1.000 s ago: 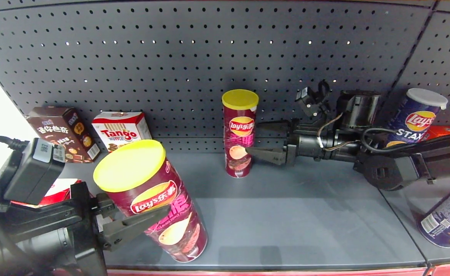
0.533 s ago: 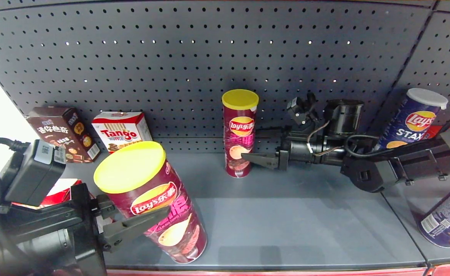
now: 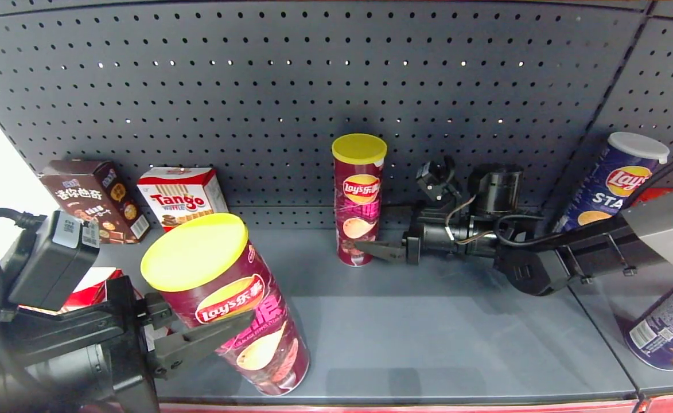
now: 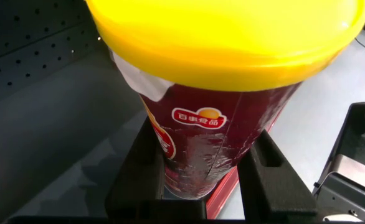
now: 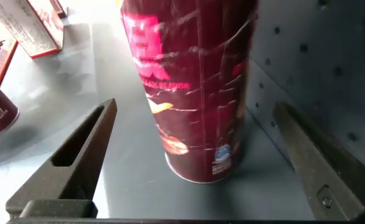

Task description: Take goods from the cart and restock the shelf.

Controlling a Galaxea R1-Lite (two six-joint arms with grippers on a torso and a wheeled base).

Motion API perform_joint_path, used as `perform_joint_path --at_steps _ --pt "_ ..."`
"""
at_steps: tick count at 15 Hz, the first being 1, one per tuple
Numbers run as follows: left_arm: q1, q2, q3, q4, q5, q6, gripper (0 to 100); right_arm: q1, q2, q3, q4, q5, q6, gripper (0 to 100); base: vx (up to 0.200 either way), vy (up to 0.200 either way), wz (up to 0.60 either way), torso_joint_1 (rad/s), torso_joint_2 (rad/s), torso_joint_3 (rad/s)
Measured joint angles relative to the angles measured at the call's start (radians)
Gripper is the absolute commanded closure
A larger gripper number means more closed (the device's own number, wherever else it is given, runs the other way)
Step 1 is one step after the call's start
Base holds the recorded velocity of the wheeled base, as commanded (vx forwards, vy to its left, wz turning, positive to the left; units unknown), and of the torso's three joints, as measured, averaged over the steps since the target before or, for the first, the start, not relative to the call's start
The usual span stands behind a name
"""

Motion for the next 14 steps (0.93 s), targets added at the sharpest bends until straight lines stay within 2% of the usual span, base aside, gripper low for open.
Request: perform_joint_path --at_steps 8,9,14 --pt "0.001 0.000 -0.004 -0.002 0.000 -0.005 100 0.031 0.076 -0.072 -0.002 -0.007 0.001 0 0.000 0.000 0.00 0.000 0.00 0.000" --pt "0.001 0.000 -0.003 -0.006 0.000 -0.006 100 0.034 0.082 -0.075 -0.010 -0.007 0.001 100 0.000 0.000 0.00 0.000 0.00 0.000" --pt "0.001 0.000 0.000 -0.014 0.000 -0.007 100 0.044 0.093 -0.081 -0.033 -0.014 0.002 100 0.000 0.000 0.00 0.000 0.00 0.000"
